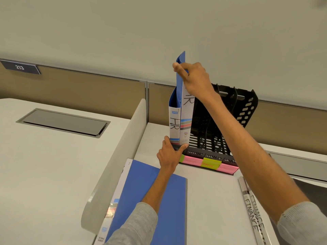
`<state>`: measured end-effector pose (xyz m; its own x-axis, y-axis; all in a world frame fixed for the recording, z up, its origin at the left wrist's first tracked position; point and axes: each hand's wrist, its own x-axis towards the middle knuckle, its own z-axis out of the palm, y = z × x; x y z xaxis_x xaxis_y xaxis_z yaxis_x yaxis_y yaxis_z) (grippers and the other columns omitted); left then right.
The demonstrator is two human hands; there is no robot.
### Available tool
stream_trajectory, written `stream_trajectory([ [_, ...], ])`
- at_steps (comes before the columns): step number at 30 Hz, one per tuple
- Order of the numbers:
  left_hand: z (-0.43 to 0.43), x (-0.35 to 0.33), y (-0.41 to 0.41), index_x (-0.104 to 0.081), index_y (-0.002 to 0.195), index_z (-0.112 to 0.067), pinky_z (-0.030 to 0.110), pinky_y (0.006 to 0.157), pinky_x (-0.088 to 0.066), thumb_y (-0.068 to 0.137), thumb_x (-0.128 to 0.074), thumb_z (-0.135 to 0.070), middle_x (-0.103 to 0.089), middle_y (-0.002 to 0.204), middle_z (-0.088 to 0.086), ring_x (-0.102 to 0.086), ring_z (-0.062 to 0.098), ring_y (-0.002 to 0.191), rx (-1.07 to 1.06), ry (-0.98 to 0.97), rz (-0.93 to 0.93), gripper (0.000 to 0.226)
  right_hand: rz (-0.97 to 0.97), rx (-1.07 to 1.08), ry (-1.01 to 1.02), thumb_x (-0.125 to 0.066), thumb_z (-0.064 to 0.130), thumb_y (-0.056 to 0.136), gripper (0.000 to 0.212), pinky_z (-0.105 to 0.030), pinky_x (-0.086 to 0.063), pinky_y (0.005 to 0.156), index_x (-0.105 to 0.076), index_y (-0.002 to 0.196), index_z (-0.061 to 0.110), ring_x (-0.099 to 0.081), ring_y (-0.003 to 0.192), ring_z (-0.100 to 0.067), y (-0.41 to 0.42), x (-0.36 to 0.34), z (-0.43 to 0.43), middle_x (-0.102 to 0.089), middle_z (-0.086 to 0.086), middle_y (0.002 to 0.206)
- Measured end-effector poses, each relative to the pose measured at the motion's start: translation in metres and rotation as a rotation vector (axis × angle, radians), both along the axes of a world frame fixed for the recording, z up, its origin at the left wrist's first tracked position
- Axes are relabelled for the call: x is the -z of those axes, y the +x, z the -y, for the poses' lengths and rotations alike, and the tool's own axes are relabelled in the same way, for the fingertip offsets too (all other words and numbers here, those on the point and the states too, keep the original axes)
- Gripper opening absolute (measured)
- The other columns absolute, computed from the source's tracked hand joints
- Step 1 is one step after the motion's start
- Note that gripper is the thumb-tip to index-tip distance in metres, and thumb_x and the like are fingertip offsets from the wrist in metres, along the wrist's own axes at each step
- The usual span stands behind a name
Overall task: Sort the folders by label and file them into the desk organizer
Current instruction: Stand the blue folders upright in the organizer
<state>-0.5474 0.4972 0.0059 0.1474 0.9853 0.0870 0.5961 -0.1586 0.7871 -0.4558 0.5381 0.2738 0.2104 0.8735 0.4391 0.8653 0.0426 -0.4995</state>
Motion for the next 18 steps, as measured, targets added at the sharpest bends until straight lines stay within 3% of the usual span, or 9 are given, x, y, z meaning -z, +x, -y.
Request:
stream_trajectory([
  [4, 0.001, 0.0, 0.004, -0.034, 0.129, -0.017, 0.047, 0.091, -0.052, 0.077, -0.059, -0.073, -0.056, 0.126, 0.004, -0.062, 0.03, 0.106, -0.011, -0.021, 0.005, 0.08, 0.025, 0.001, -0.003, -0.035, 0.065, 0.095, 0.053, -0.029, -0.038, 0.071, -0.065, 0.118, 0.027, -0.058, 0.085, -0.026, -0.003, 0.001, -0.006, -0.059, -0.012, 0.105],
  [8, -0.005, -0.015, 0.019, -0.027, 0.139, -0.012, 0.047, 0.089, -0.052, 0.068, -0.061, -0.079, -0.052, 0.125, 0.01, -0.059, 0.034, 0.109, -0.1, -0.122, -0.034, 0.103, 0.017, 0.002, -0.022, -0.036, 0.064, 0.096, 0.051, -0.028, -0.037, 0.072, -0.065, 0.111, 0.024, -0.054, 0.082, -0.024, -0.003, -0.002, -0.007, -0.058, -0.009, 0.101],
  [18, -0.003, -0.008, 0.029, -0.03, 0.133, -0.013, 0.041, 0.086, -0.054, 0.073, -0.068, -0.063, -0.051, 0.121, 0.008, -0.06, 0.031, 0.104, -0.14, -0.086, 0.052, 0.086, 0.065, 0.023, -0.022, -0.025, 0.061, 0.099, 0.057, -0.032, -0.042, 0.071, -0.063, 0.109, 0.019, -0.057, 0.083, -0.028, -0.001, -0.005, 0.004, -0.06, -0.013, 0.094],
])
